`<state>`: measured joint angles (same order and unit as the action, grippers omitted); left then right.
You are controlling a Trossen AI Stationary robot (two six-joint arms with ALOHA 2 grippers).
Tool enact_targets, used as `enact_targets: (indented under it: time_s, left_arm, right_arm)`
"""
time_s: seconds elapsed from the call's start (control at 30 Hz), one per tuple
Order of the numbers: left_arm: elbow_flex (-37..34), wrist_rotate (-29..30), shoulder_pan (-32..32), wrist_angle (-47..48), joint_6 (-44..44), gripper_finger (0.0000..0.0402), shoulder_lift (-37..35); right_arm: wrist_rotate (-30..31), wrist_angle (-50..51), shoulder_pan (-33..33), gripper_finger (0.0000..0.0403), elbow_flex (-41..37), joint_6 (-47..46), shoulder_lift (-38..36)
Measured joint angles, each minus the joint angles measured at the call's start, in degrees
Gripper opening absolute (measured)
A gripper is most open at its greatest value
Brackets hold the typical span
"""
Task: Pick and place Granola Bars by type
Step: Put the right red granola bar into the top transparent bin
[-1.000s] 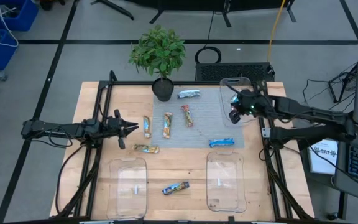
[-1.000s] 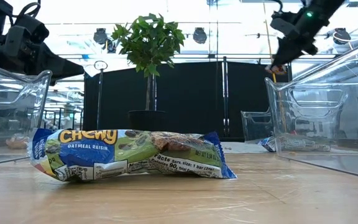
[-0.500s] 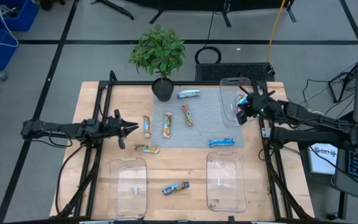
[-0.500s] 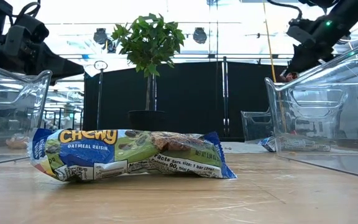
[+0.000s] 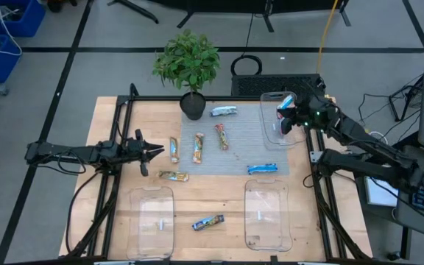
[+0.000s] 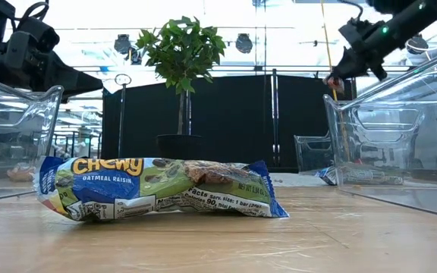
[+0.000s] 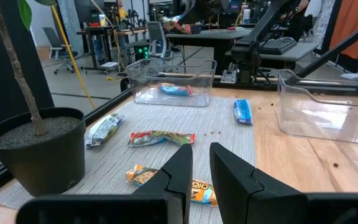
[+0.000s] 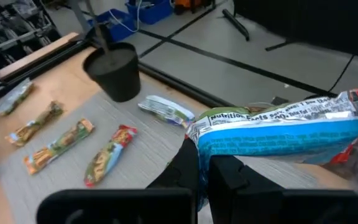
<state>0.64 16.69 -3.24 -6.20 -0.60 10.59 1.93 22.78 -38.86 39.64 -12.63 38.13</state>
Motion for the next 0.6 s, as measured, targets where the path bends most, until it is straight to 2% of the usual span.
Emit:
enact_targets:
  time_s: [0.23,0.33,0.43,0.6]
  left_arm:
    - [0.0,0.0,0.0,0.1,0.0,0.0063,0.0]
    - [0.0,0.0,0.0,0.1,-0.4,0.0063,0.0]
    - [0.0,0.0,0.0,0.1,-0.7,0.0063,0.0]
    - [0.0,0.0,0.0,0.0,-0.6,0.0063,0.0]
  right_arm:
    - [-19.0,-15.7,-11.8,0.0002,-8.7,-1.5,0.2]
    - [-24.9,-14.0,-15.3,0.0001,-8.9,-2.8,1.7]
    - [-25.3,-4.1,-17.1,0.0001,-7.0,-1.3,4.4]
    - [-21.1,8.0,-17.5,0.0001,-2.1,3.2,11.2]
